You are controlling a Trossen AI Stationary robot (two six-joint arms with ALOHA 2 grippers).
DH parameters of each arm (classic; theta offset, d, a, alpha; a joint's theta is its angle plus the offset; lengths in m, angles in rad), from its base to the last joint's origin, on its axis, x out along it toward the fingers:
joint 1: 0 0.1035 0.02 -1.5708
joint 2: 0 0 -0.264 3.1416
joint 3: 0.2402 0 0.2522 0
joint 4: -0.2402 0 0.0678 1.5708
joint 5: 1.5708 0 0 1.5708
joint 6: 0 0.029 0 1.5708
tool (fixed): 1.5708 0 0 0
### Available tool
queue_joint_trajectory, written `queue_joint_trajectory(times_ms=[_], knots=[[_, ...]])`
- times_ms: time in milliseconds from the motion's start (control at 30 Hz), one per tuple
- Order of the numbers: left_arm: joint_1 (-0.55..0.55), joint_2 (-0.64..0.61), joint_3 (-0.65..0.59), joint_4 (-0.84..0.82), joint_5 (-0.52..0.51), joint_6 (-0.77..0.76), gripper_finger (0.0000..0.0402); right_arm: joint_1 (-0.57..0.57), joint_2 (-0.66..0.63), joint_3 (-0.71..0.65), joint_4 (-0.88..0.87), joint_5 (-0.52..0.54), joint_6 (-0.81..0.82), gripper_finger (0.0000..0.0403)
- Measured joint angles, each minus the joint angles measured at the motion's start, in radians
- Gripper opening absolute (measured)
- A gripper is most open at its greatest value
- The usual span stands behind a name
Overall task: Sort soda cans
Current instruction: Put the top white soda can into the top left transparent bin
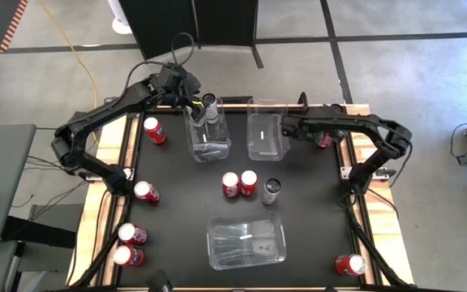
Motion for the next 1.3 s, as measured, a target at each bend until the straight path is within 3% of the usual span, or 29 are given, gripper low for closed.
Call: queue_joint_trajectory(times_ms=[200,433,900,1300], knots=[[0.0,0.0,0.0,0.0,-0.028,-0.004,0.0309,-0.026,0.0,-0.018,0.021,0.002,-0.008,0.0296],[0.0,0.0,0.0,0.002,-0.051,-0.004,0.0309,-0.047,0.0,-0.018,0.024,0.077,-0.029,0.0296],[0.0,0.0,0.0,0.022,-0.073,0.038,0.0309,-0.069,0.0,-0.018,0.021,0.066,-0.048,0.0296],[0.002,0.0,0.0,0.056,-0.086,0.05,0.0309,-0.017,0.001,-0.018,0.025,0.032,-0.073,0.0296]])
